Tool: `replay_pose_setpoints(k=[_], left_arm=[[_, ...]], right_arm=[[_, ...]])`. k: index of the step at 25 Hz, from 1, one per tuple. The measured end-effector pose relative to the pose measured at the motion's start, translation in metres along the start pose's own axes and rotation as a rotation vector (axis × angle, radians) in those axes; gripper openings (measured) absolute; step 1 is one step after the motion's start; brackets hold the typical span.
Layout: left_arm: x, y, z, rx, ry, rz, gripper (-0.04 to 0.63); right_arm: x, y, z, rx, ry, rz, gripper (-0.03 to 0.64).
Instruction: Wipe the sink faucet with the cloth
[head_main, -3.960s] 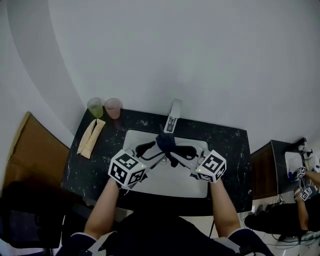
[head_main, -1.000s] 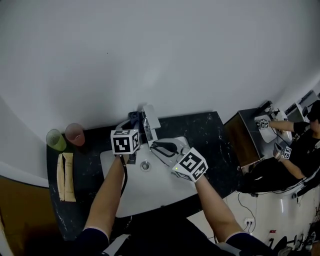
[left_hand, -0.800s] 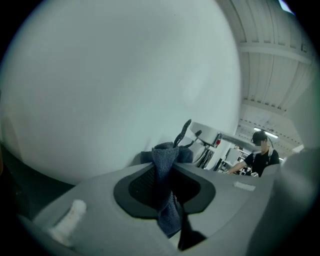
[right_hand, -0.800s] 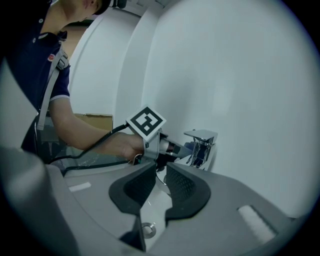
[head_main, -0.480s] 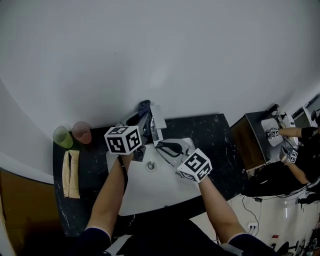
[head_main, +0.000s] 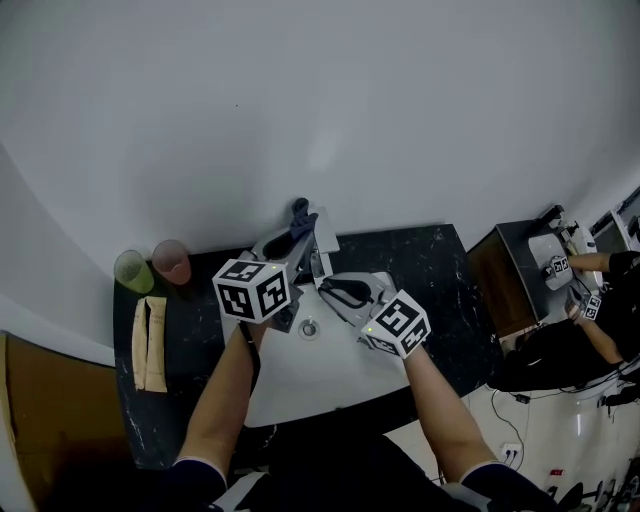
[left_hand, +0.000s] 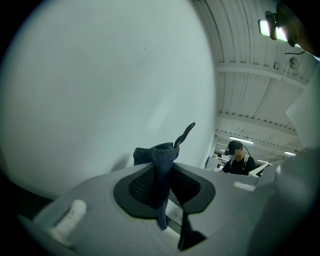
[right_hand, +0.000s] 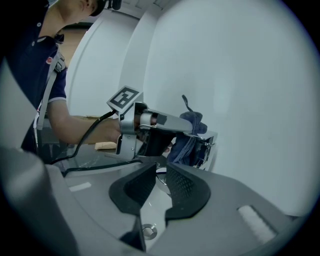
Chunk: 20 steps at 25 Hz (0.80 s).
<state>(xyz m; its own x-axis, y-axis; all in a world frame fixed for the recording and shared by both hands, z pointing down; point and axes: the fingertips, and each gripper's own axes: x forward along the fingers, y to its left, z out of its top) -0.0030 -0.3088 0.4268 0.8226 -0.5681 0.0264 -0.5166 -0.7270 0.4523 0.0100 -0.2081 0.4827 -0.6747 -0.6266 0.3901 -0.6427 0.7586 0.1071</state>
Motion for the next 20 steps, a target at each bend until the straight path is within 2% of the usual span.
replay_pose_setpoints(k=[11, 20], left_arm=[[-0.022, -0.035, -0.013, 0.072, 0.037, -0.087, 0.069], [-0.003, -0.011, 0.009, 0.079, 0.003, -0.021, 0.071]], right_arm=[[0.000, -0.001, 0.001, 0.007, 0.001, -0.008, 0.066], [0.000, 0.000, 0.000, 0.015, 0.003, -0.016, 0.064]])
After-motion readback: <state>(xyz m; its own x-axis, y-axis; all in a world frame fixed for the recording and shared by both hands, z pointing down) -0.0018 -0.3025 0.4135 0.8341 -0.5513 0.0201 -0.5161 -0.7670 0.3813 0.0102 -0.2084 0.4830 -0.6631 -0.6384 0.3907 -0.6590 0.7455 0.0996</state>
